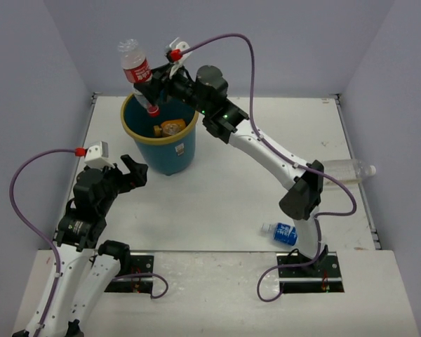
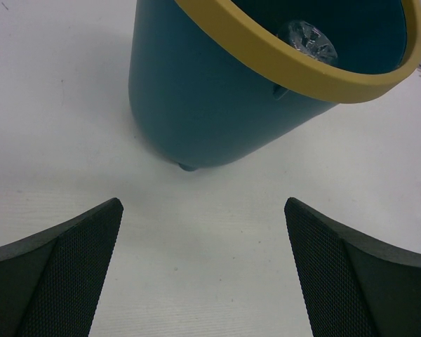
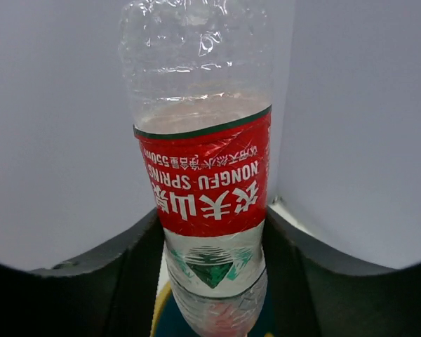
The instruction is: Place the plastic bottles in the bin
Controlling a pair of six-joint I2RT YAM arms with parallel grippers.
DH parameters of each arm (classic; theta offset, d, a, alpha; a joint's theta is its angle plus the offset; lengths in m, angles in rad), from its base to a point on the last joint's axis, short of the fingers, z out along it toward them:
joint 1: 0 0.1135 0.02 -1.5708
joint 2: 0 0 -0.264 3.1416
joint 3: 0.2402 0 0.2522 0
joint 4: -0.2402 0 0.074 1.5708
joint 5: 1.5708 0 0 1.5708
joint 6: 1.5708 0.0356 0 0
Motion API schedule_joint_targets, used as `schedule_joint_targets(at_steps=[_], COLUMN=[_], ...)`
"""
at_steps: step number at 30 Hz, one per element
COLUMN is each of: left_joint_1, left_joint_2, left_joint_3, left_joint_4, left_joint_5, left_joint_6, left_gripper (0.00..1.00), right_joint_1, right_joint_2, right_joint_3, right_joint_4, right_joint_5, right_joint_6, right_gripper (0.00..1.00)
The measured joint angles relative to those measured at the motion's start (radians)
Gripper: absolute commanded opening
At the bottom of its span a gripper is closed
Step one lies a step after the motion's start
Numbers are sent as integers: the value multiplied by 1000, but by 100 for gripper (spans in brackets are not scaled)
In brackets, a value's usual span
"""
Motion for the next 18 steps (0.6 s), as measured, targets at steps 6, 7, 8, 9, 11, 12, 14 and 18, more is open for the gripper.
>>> schedule_joint_targets(at_steps=[6,7,8,9,11,12,14,18], left_joint_1=[0,0,0,0,0,0,0,0], left_joint_2=[-3,-3,-3,-3,-3,-3,-2,1], left_joint_3=[-3,-4,-4,-4,-4,-4,-4,-4], left_joint_4=[1,0,1,1,1,1,0,0], left_joint_5=[1,1,1,1,1,1,-1,-7], left_joint_6=[0,0,0,0,0,0,0,0], left_gripper=[100,100,100,100,100,100,100,100], right_joint_1=[2,2,2,3,3,3,3,3], right_joint_2=[15,5,-6,-18,-52,-74,-118,-189], right_joint_3=[-36,-43,-49,-57,-86,-109,-153,-212], right_joint_4=[11,13,14,18,33,41,59,76], right_joint_5=[19,21,25,29,43,50,68,99], right_joint_6=[49,50,50,50,50,52,60,64], right_gripper=[99,99,99,99,99,99,99,99])
